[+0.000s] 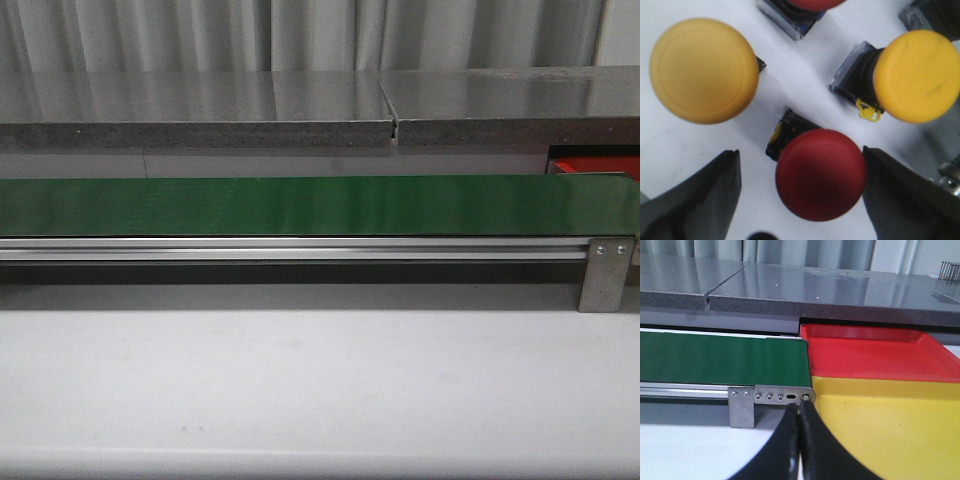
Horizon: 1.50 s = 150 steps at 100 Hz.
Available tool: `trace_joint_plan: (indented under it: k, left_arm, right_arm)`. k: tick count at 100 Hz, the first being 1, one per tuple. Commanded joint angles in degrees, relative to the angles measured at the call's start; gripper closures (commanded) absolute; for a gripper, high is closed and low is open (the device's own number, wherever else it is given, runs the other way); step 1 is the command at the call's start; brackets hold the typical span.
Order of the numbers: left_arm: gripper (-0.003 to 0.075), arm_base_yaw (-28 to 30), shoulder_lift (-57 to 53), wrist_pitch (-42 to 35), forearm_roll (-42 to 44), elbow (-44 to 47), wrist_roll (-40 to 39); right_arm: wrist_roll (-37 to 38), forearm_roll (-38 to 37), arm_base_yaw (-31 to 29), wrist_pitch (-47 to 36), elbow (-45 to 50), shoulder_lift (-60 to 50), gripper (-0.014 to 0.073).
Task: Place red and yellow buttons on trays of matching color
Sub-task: 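Grasp a red button with the left gripper and carry it onto the belt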
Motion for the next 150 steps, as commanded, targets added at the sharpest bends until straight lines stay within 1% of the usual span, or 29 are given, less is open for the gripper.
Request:
trace_joint_plan:
  k: [1,15,22,29,48,68,74,88,99,116,132,150]
  left_arm:
    - [0.0314,0.1,-2.4,-2.7,-1.0,-1.7,-0.2]
    - [0.0445,0.1,-2.4,-3.6,-2.5,-1.7,2.2]
    - [0.0494,0.1,-2.4,-3.9,-3.2,-1.7,3.0]
    - [0.0519,0.1,-2.4,-3.9,-3.2,-1.7,3.4]
    - [0.0521,-0.2,-4.8,-2.5,-3.1,-1.0,4.8]
    - [0.0521,-0.2,-13.2,-2.0,-3.2,3.6,6.0]
    - [0.0521,-0.2,-15.9,-1.3,-4.5,4.3,7.9]
    - [0.0521,-0.3,-22.1,0.1,-5.9,4.3,9.3]
    - [0.0521,-2.0,-25.0,0.7,-5.8,2.9,9.9]
    - [0.0521,-7.6,-23.1,1.0,-5.2,-2.2,9.9]
    - [0.0521,-12.5,-17.7,3.0,-5.2,-7.8,9.7]
    - [0.0521,-17.0,-11.1,3.5,-5.2,-12.7,8.6]
  right_arm:
    - [-0.3,0.0,0.1,-4.2,-1.2,-1.0,0.071]
    - [-0.3,0.0,0.1,-4.2,-1.2,-1.0,0.071]
    - [-0.3,0.0,0.1,-4.2,-1.2,-1.0,0.071]
    - [-0.3,0.0,0.1,-4.2,-1.2,-1.0,0.071]
    - [-0.3,0.0,0.1,-4.2,-1.2,-1.0,0.071]
    - [-0.3,0.0,0.1,-4.2,-1.2,-1.0,0.071]
    - [-0.3,0.0,0.1,-4.2,-1.2,-1.0,0.071]
    - [-0.3,0.0,0.1,-4.2,-1.2,-1.0,0.071]
    - [-0.3,0.0,0.1,-4.2,-1.2,-1.0,0.071]
    - [-0.3,0.0,0.1,-4.2,-1.2,-1.0,0.071]
    - [-0.3,0.0,0.1,-4.2,-1.2,-1.0,0.071]
    - [-0.3,0.0,0.1,-4.2,-1.2,-1.0,0.071]
